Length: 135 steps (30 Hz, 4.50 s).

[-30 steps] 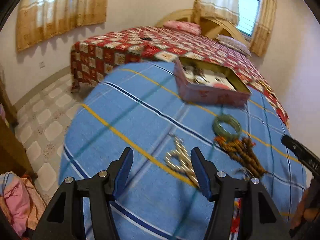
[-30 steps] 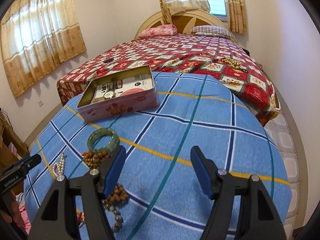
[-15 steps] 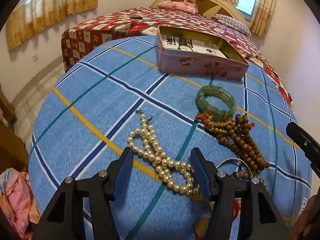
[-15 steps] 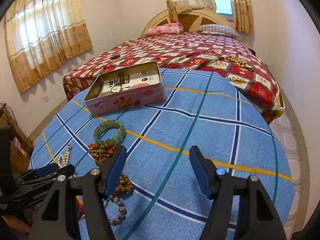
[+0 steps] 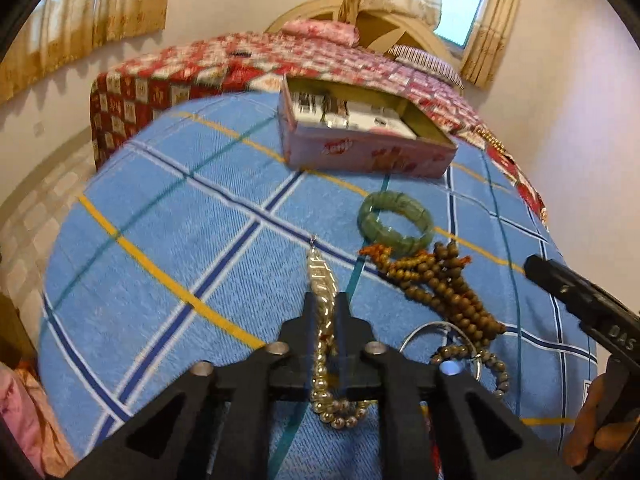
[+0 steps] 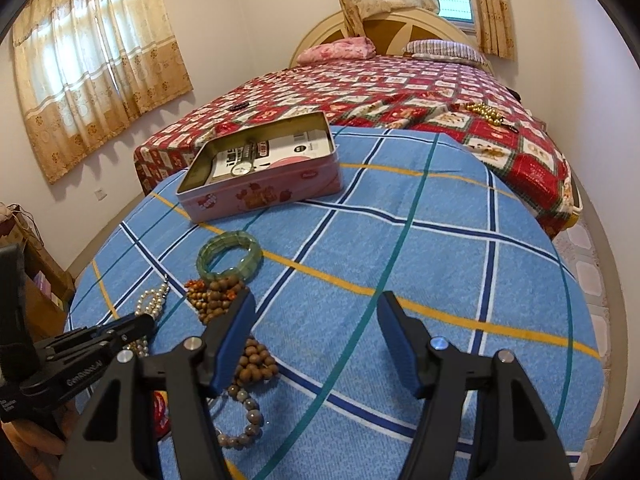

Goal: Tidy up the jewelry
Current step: 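Grasp the wooden bead bracelet with the right gripper while the left holds the pearls, then lift the pearls and wooden beads into the pink tin and open both grippers, then withdraw both grippers from the tin toward the remaining jewelry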

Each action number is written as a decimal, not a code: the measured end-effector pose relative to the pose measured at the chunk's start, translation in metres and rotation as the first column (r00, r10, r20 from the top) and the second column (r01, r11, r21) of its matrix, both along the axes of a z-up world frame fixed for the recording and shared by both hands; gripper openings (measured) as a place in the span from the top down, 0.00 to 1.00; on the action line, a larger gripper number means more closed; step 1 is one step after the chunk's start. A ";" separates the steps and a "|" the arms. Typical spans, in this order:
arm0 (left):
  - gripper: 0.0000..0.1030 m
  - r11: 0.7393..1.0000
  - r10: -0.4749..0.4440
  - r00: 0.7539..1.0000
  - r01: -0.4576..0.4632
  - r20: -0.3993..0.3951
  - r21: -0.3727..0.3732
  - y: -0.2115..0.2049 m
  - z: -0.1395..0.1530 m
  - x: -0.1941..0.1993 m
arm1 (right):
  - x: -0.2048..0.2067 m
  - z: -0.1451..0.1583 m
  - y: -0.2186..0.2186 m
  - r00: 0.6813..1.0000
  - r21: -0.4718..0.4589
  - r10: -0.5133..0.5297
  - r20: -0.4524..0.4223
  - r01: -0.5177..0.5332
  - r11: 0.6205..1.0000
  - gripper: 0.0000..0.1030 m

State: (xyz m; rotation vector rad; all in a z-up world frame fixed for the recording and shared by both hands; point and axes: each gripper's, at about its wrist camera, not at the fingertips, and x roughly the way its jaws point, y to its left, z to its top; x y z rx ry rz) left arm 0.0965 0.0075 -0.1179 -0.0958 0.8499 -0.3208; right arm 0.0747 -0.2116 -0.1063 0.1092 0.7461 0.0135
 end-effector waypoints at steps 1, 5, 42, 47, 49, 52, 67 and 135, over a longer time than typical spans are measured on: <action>0.94 1.000 -0.001 1.000 0.001 0.012 -0.009 0.001 0.004 -0.001 | 0.000 -0.001 0.001 1.000 0.006 0.009 -0.006 -0.009 1.000 0.42; 0.94 1.000 -0.002 0.998 0.003 0.062 -0.016 0.003 0.021 -0.003 | 0.007 -0.009 0.010 0.996 0.041 0.077 -0.046 -0.075 0.996 0.52; 0.94 0.996 -0.025 0.992 0.035 0.121 -0.079 0.009 0.039 -0.008 | 0.005 0.020 -0.013 0.995 0.171 0.101 0.011 -0.102 0.980 0.76; 0.94 0.994 -0.043 0.991 0.054 0.127 -0.090 0.006 0.041 -0.003 | 0.016 0.013 -0.013 0.997 0.177 0.078 -0.012 -0.074 0.981 0.76; 0.94 0.991 -0.052 0.990 0.068 0.133 -0.115 0.005 0.046 0.003 | 0.023 0.016 -0.013 0.997 0.183 0.076 0.001 -0.074 0.980 0.76; 0.94 0.987 -0.065 0.984 0.088 0.163 -0.137 0.002 0.058 0.014 | 0.035 0.029 -0.014 0.997 0.185 0.076 0.035 -0.081 0.979 0.76; 0.94 0.988 -0.098 0.961 0.125 0.260 -0.089 -0.037 0.076 0.139 | 0.167 0.037 -0.007 0.993 0.160 0.028 0.112 -0.046 0.986 0.76; 0.37 0.990 0.057 0.996 -0.066 0.074 0.122 0.000 0.016 0.023 | 0.048 -0.026 0.032 0.984 0.042 0.139 -0.111 -0.135 0.990 0.48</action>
